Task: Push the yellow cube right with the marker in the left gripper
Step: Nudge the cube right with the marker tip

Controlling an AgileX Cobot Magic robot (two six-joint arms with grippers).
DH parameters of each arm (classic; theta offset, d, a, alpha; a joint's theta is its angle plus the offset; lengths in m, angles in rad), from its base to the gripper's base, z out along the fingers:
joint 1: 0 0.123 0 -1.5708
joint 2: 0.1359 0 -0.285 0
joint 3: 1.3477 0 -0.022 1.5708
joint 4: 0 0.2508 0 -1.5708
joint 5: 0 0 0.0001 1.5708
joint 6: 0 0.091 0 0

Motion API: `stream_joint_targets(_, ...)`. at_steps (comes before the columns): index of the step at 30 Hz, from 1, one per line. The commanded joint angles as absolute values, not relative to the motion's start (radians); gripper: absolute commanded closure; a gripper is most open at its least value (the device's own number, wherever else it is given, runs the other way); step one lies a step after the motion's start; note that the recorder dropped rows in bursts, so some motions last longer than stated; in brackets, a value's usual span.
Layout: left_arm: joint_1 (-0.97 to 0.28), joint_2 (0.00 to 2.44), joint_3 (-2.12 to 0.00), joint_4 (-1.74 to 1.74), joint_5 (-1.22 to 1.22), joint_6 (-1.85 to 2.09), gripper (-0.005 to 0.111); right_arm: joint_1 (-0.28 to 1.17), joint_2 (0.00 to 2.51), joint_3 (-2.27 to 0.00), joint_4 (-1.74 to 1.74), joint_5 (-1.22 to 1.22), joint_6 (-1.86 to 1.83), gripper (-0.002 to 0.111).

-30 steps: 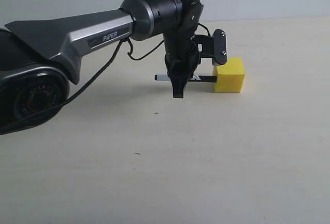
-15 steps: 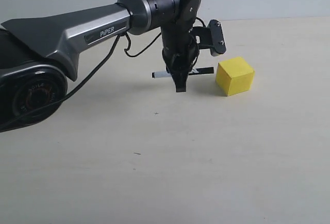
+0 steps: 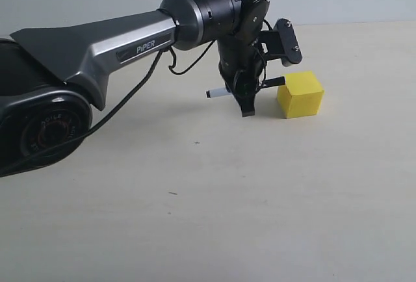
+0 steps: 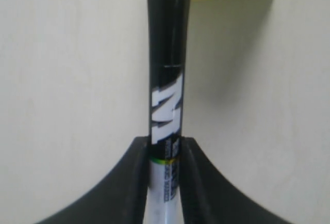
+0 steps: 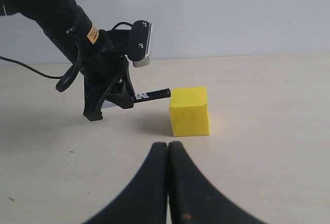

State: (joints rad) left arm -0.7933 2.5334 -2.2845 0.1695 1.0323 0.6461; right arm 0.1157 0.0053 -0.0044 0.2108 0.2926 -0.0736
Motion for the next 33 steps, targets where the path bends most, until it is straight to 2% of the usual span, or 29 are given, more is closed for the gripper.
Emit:
stream_joint_targets(1,-0.796,2.535,-2.291,0.182,0.993,0.608,0.107,0.117,0.0,0.0,0.209,0.286,-0.077,0.108)
stream_joint_targets(33,-0.83,2.574,-2.326,0.353,1.012,0.542,0.107,0.117,0.0,0.0,0.209,0.286,-0.077,0.108)
